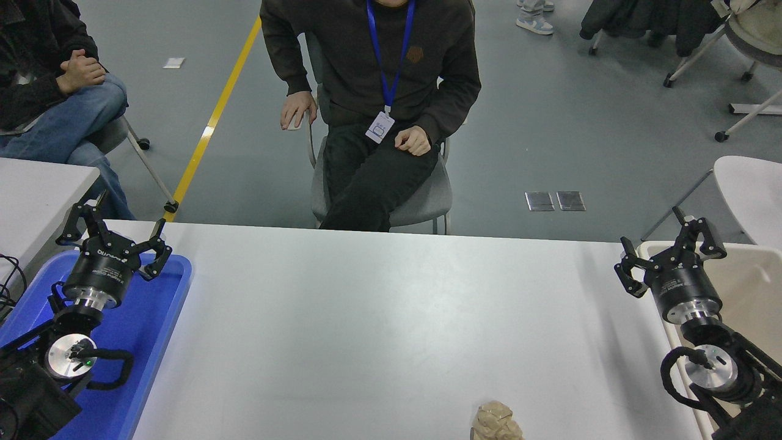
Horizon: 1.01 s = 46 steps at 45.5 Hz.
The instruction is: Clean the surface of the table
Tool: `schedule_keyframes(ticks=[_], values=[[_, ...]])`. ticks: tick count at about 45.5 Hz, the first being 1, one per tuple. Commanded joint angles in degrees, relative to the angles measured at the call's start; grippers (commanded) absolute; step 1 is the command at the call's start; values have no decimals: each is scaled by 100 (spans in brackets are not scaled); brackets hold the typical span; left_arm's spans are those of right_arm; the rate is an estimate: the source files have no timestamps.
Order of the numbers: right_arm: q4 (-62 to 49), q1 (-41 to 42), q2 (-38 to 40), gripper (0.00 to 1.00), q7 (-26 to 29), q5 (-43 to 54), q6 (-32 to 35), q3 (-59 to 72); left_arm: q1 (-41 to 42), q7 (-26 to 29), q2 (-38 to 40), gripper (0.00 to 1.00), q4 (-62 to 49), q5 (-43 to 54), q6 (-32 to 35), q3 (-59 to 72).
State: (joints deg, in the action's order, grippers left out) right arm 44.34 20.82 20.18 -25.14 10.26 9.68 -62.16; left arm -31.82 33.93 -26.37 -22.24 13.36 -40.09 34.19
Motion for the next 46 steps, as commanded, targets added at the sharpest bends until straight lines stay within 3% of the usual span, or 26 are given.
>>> schedule_keyframes(ticks=[1, 8, 22, 36, 46], values=[[31, -43, -75, 99, 0, 55, -98, -51, 0, 0, 0, 100, 0, 0, 1, 0], [242, -61, 82, 99, 26, 231, -116, 406, 0, 0, 0, 100, 0, 0, 1, 0], [1884, -78, 1286, 99, 492, 283, -371, 1250, 0, 0, 0, 100, 0, 0, 1, 0], [3274, -96, 2368, 99, 571, 301, -432, 1927, 0, 8, 0, 100, 0, 0, 1, 0], [3696, 45, 3018, 99, 1283, 450, -309, 2050, 0, 0, 0, 100, 0, 0, 1, 0]])
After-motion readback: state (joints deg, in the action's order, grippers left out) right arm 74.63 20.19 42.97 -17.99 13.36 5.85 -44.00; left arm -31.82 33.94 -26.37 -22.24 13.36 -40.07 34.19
